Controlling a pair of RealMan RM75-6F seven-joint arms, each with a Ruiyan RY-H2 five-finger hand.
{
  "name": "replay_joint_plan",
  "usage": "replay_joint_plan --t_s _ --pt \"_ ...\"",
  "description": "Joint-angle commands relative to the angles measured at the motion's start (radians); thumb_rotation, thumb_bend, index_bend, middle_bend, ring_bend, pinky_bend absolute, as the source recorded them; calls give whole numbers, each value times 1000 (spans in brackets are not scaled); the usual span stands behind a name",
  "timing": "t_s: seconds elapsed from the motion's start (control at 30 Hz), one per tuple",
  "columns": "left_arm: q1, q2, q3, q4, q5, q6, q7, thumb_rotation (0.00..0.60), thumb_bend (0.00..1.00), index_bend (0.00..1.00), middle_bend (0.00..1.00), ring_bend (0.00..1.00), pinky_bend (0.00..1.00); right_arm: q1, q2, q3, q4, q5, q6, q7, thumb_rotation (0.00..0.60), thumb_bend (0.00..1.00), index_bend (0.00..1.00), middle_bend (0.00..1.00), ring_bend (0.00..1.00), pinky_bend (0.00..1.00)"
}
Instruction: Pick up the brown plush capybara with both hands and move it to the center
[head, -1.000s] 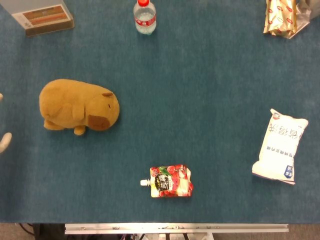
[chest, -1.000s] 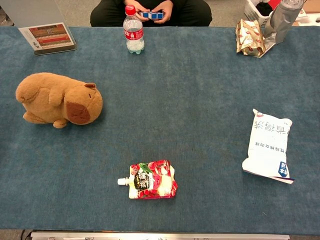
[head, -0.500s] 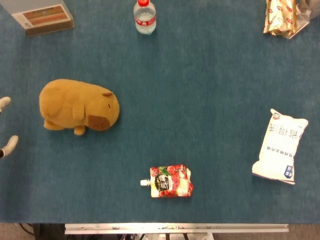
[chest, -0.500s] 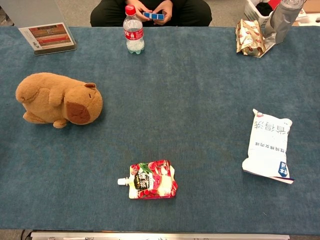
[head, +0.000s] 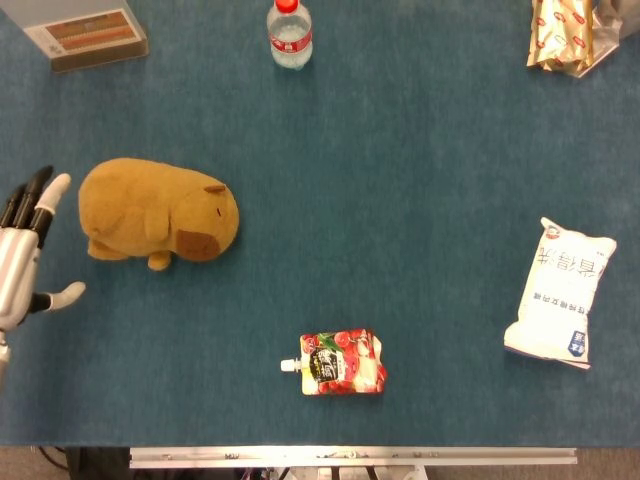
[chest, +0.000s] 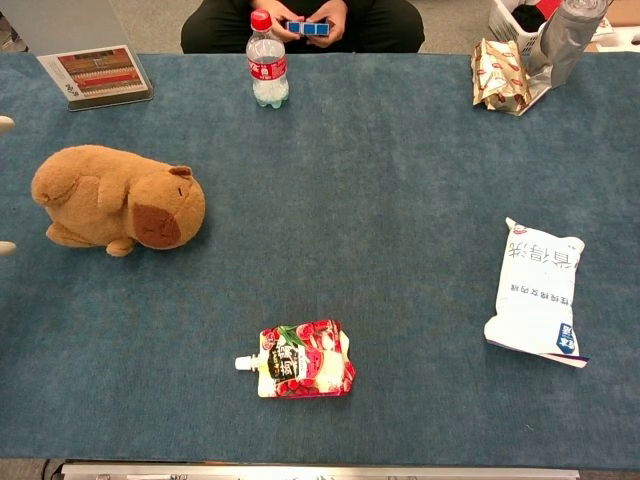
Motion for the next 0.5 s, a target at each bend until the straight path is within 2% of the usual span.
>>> replay_joint_plan --t_s 0.03,0.27,0.5 --pt "-28 -11 -17 -5 -32 -36 10 600 8 0 0 45 354 -1 -1 -2 5 2 -1 4 600 0 160 197 246 461" --pt "-97 -46 -46 0 -82 -120 59 600 8 0 0 6 323 -4 -19 -14 32 11 -10 20 600 0 160 197 246 461" --pt "-163 -73 -65 11 -176 -190 208 600 8 0 0 0 186 -7 -30 -22 47 8 -11 33 600 1 160 202 246 461"
